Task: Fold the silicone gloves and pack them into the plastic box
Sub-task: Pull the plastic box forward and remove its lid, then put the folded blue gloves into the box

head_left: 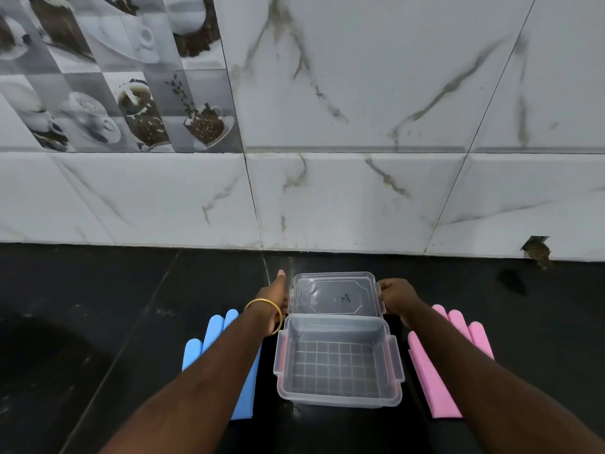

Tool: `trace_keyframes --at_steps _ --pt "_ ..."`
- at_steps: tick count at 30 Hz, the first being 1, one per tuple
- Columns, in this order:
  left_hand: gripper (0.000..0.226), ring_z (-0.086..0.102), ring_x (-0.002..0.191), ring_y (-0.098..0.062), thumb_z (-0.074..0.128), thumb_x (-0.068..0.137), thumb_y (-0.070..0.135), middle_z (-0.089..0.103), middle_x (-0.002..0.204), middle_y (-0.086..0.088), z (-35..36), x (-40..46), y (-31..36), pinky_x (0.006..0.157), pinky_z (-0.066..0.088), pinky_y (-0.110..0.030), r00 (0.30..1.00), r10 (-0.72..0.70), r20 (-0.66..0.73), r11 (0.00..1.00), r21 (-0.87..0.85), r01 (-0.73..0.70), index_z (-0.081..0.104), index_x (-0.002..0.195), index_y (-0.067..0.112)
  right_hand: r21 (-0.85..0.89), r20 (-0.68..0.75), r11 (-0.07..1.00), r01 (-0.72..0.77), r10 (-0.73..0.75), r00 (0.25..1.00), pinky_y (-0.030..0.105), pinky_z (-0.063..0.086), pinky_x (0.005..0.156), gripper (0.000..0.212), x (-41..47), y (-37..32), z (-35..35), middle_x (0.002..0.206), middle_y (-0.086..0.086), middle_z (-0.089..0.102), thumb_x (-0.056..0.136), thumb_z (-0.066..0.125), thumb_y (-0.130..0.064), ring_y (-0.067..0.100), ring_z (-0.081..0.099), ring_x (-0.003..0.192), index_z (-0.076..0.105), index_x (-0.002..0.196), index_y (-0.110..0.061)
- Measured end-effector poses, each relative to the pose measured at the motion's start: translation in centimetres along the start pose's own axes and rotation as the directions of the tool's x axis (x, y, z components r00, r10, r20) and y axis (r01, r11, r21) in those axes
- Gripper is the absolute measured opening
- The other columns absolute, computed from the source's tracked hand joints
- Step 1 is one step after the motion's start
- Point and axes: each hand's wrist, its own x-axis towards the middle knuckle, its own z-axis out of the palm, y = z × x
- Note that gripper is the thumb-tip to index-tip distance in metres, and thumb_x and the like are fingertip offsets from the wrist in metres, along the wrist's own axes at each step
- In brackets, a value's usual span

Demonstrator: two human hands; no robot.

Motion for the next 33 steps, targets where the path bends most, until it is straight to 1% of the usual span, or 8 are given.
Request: trace_keyframes --at_steps 5,10,13,16,22,25,28,33 --pt "0.066 0.044 0.063 -0.019 0.039 0.091 0.065 0.051 0.087 -0.013 -0.2 0.7 -0.7 0.052 0.036 -0.027 0.998 -0.061 0.024 0.997 0.051 0.060 0.065 0.098 0.005 -0.189 -0.009 0.982 -0.018 0.017 1.000 0.043 0.058 0.077 0.020 0.3 0.6 1.0 0.093 0.023 0.072 0.085 0.054 0.007 0.031 0.067 0.080 0.073 0.089 0.005" --pt "0.061 0.048 0.060 -0.017 0.038 0.092 0.065 0.052 0.079 -0.010 -0.3 0.5 -0.6 0.055 0.041 -0.027 0.996 -0.062 0.061 0.997 0.059 0.059 0.056 0.080 0.008 -0.319 0.002 0.948 -0.017 0.018 1.000 0.037 0.056 0.078 0.020 0.2 0.3 0.8 0.098 0.019 0.072 0.087 0.056 0.002 0.031 0.068 0.090 0.072 0.099 0.002" --pt "0.057 0.053 0.064 -0.018 0.041 0.091 0.065 0.055 0.073 -0.006 -0.8 -0.4 -0.2 0.060 0.045 -0.029 0.999 0.004 0.053 0.997 0.076 -0.008 0.056 0.082 0.010 -0.375 -0.026 0.925 -0.058 0.052 0.998 0.039 0.058 0.083 0.024 -0.5 -0.4 0.6 0.110 0.018 0.067 0.090 0.058 -0.009 0.028 0.065 0.091 0.064 0.110 0.002" --pt "0.052 0.043 0.052 -0.017 0.048 0.089 0.062 0.048 0.067 -0.004 -2.5 -1.5 0.8 0.051 0.038 -0.025 0.989 0.145 0.007 0.979 0.141 -0.145 0.059 0.085 0.011 -0.461 -0.064 0.886 -0.057 0.031 0.997 0.042 0.053 0.094 0.044 -1.7 -1.5 0.5 0.132 0.020 0.054 0.091 0.059 -0.018 0.033 0.058 0.114 0.051 0.130 -0.001" --pt "0.041 0.052 0.059 -0.021 0.067 0.085 0.041 0.054 0.058 -0.004 -8.9 -3.9 1.5 0.070 0.046 -0.029 0.899 0.434 -0.058 0.707 0.641 -0.300 0.058 0.057 0.012 -0.490 -0.131 0.862 0.127 -0.218 0.967 0.046 0.046 0.102 0.056 -5.6 -6.5 2.7 0.140 0.019 0.046 0.087 0.066 -0.029 0.039 0.047 0.128 0.050 0.135 -0.005" --pt "0.030 0.065 0.088 -0.027 0.074 0.078 0.039 0.070 0.089 -0.009 -12.6 -4.8 0.1 0.089 0.052 -0.034 0.902 0.418 -0.104 0.596 0.781 -0.186 0.071 0.086 0.010 -0.431 -0.095 0.867 0.250 -0.319 0.943 0.041 0.044 0.105 0.053 -8.1 -9.5 5.2 0.136 0.017 0.053 0.085 0.069 -0.032 0.036 0.051 0.126 0.057 0.131 -0.008" --pt "0.062 0.058 0.117 -0.032 0.077 0.071 0.045 0.063 0.126 -0.013 -15.8 -5.4 -2.1 0.097 0.048 -0.037 0.931 0.303 -0.204 0.525 0.851 0.016 0.062 0.119 0.009 -0.309 -0.028 0.873 0.377 -0.405 0.914 0.033 0.048 0.098 0.036 -11.2 -11.8 8.6 0.121 0.012 0.066 0.084 0.072 -0.023 0.027 0.061 0.112 0.067 0.117 -0.009" --pt "0.090 0.052 0.126 -0.030 0.083 0.068 0.043 0.049 0.142 -0.014 -19.0 -5.6 -5.7 0.092 0.045 -0.034 0.962 0.176 -0.207 0.676 0.736 0.034 0.043 0.138 0.003 -0.181 0.224 0.846 0.502 -0.462 0.858 0.033 0.055 0.081 0.017 -16.0 -12.9 15.4 0.101 0.011 0.072 0.083 0.069 -0.009 0.020 0.067 0.090 0.071 0.100 -0.006"
